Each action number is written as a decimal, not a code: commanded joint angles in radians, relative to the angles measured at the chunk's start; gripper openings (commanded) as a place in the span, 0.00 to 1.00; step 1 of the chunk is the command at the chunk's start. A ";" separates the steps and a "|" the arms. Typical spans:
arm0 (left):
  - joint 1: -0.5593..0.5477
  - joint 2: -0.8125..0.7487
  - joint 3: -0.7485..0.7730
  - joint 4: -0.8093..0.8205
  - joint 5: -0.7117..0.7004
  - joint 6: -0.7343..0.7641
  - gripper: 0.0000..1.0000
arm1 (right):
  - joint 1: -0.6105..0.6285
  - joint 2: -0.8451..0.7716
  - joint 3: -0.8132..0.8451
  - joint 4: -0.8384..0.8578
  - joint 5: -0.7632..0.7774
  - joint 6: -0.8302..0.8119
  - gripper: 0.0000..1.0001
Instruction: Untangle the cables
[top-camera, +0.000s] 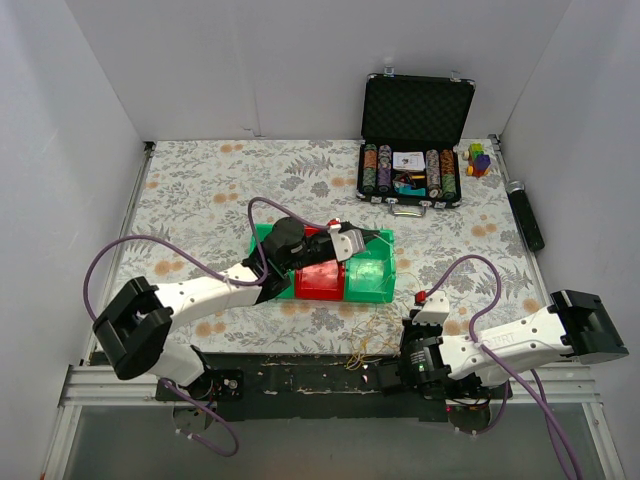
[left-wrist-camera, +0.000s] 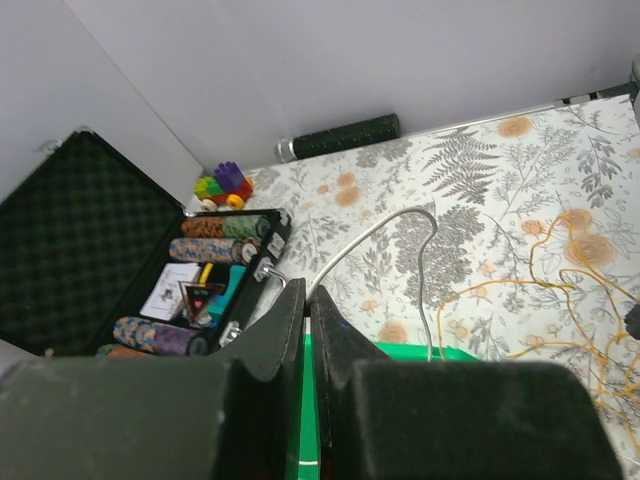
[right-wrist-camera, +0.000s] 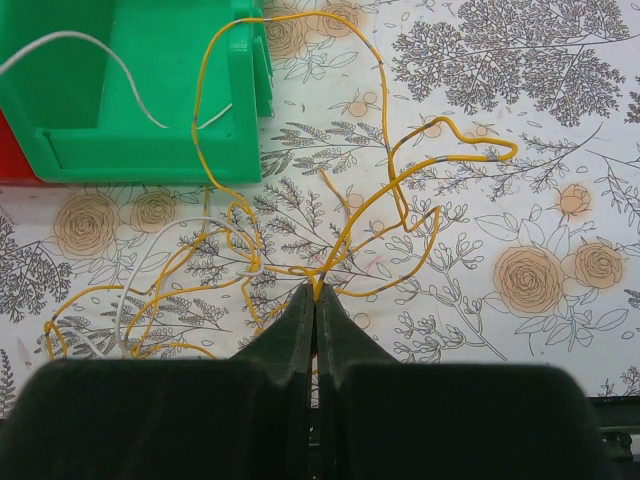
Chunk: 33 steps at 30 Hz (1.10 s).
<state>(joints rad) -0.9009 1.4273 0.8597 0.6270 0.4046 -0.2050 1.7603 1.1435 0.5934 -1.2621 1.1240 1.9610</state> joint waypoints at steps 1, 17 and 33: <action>-0.006 -0.001 -0.037 -0.015 -0.007 -0.072 0.00 | 0.524 -0.004 0.016 -0.046 0.046 0.391 0.01; -0.007 0.150 -0.030 0.016 0.005 -0.123 0.00 | 0.525 -0.001 0.025 -0.046 0.040 0.381 0.01; 0.063 0.262 0.012 -0.073 -0.073 -0.142 0.00 | 0.524 -0.033 -0.009 -0.046 0.037 0.398 0.01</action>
<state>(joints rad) -0.8520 1.6680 0.8207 0.6121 0.3645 -0.3191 1.7603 1.1271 0.5907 -1.2621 1.1240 1.9610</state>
